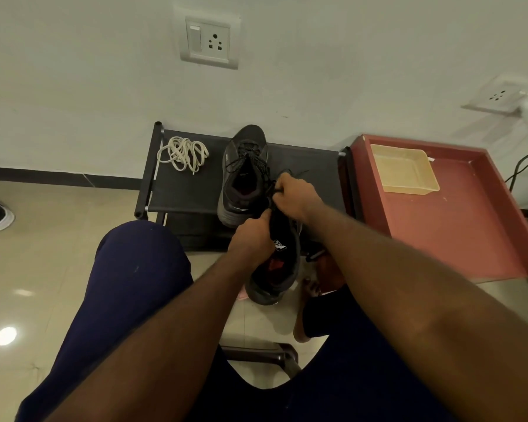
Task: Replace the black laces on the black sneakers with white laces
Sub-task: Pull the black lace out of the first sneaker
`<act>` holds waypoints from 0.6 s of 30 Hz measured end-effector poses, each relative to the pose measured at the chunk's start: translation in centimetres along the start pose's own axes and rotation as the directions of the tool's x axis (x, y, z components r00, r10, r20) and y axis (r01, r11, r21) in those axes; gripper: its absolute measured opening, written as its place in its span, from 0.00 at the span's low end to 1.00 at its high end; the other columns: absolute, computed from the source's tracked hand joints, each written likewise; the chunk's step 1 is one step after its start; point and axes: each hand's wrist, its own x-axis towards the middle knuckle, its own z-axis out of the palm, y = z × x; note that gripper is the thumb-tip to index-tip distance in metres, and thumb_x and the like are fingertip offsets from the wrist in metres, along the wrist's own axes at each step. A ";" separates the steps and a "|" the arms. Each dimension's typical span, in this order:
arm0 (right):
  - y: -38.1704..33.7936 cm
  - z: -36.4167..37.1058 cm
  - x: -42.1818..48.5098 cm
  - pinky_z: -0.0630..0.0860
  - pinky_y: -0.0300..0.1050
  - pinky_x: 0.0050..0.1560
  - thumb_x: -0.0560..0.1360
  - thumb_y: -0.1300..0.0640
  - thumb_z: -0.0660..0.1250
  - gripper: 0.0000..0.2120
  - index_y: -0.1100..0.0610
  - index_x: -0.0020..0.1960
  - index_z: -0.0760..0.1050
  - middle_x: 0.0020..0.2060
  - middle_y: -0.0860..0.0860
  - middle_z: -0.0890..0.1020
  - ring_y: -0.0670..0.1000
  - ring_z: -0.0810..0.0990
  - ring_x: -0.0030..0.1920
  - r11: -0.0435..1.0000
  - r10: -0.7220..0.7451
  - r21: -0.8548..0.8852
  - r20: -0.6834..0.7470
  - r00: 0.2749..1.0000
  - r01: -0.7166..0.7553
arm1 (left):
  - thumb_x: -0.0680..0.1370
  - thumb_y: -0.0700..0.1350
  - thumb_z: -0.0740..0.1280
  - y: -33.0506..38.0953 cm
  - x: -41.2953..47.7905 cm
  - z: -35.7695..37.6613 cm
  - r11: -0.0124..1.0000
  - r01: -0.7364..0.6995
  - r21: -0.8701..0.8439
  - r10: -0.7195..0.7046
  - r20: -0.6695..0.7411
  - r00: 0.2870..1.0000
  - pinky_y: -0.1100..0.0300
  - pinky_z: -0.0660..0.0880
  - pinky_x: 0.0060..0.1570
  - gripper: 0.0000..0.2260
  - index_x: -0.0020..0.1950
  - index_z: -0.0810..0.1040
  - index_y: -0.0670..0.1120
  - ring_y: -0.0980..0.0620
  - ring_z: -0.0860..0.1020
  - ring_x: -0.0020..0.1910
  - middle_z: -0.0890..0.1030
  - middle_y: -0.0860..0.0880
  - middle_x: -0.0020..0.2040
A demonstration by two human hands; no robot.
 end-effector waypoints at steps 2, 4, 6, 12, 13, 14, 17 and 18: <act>-0.1 -0.2 0.2 0.76 0.50 0.51 0.77 0.55 0.63 0.18 0.54 0.67 0.72 0.58 0.57 0.81 0.61 0.79 0.55 0.982 -0.104 -0.150 0.101 0.989 0.118 | 0.78 0.44 0.62 0.0 -0.1 0.0 1.000 -0.006 -0.007 0.006 -0.005 1.000 0.46 0.77 0.52 0.22 0.72 0.66 0.48 0.38 0.79 0.53 0.81 0.41 0.55; -0.3 -0.2 0.5 0.77 0.50 0.49 0.77 0.57 0.62 0.12 0.55 0.59 0.77 0.55 0.57 0.82 0.60 0.80 0.52 0.949 -0.158 -0.253 0.132 0.979 0.187 | 0.78 0.44 0.62 0.0 -0.1 0.0 1.000 -0.004 -0.003 0.004 -0.004 1.000 0.46 0.77 0.53 0.22 0.72 0.66 0.48 0.38 0.79 0.54 0.81 0.41 0.55; -0.4 -0.1 0.6 0.74 0.50 0.43 0.79 0.59 0.60 0.06 0.57 0.49 0.75 0.50 0.58 0.82 0.60 0.79 0.46 0.939 -0.164 -0.288 0.113 0.980 0.191 | 0.77 0.43 0.63 0.0 -0.1 0.0 1.000 0.000 0.000 0.000 0.008 1.000 0.46 0.78 0.53 0.23 0.73 0.65 0.48 0.39 0.80 0.54 0.81 0.42 0.55; -0.5 0.4 0.9 0.71 0.53 0.44 0.82 0.56 0.55 0.09 0.61 0.55 0.67 0.54 0.63 0.79 0.65 0.78 0.52 0.988 0.108 0.124 -0.120 0.987 -0.093 | 0.77 0.41 0.63 0.0 0.1 -0.2 1.000 0.010 0.010 -0.011 0.030 0.999 0.47 0.77 0.55 0.28 0.76 0.61 0.50 0.40 0.79 0.55 0.80 0.42 0.57; -0.2 0.5 0.9 0.71 0.52 0.45 0.82 0.55 0.55 0.10 0.62 0.56 0.67 0.54 0.63 0.79 0.64 0.78 0.52 0.969 0.173 0.206 -0.153 0.973 -0.140 | 0.77 0.41 0.64 0.0 0.0 -0.2 1.000 0.010 0.014 -0.011 0.030 0.999 0.47 0.77 0.55 0.29 0.77 0.61 0.50 0.40 0.79 0.56 0.80 0.42 0.58; 0.1 0.6 0.8 0.72 0.52 0.45 0.81 0.55 0.56 0.11 0.62 0.56 0.68 0.53 0.62 0.79 0.64 0.78 0.52 0.957 0.202 0.241 -0.167 0.965 -0.159 | 0.77 0.41 0.64 0.0 0.0 -0.3 1.000 0.010 0.016 -0.010 0.031 0.999 0.46 0.77 0.55 0.29 0.77 0.61 0.50 0.40 0.79 0.56 0.80 0.42 0.58; 0.3 0.5 0.0 0.76 0.54 0.51 0.78 0.55 0.60 0.12 0.59 0.60 0.70 0.54 0.61 0.80 0.64 0.78 0.54 0.985 0.108 0.146 -0.112 0.988 -0.091 | 0.77 0.41 0.62 0.1 -0.2 -0.3 1.000 0.009 0.013 -0.010 0.025 1.000 0.46 0.77 0.53 0.26 0.75 0.62 0.50 0.40 0.79 0.54 0.80 0.42 0.57; 0.2 0.4 -0.1 0.77 0.54 0.54 0.77 0.55 0.61 0.16 0.57 0.64 0.70 0.56 0.60 0.80 0.63 0.78 0.55 0.997 0.040 0.065 -0.062 0.997 -0.036 | 0.77 0.41 0.62 0.2 -0.2 -0.3 1.000 0.006 0.010 -0.007 0.025 1.000 0.46 0.77 0.52 0.26 0.75 0.63 0.50 0.40 0.79 0.54 0.80 0.42 0.57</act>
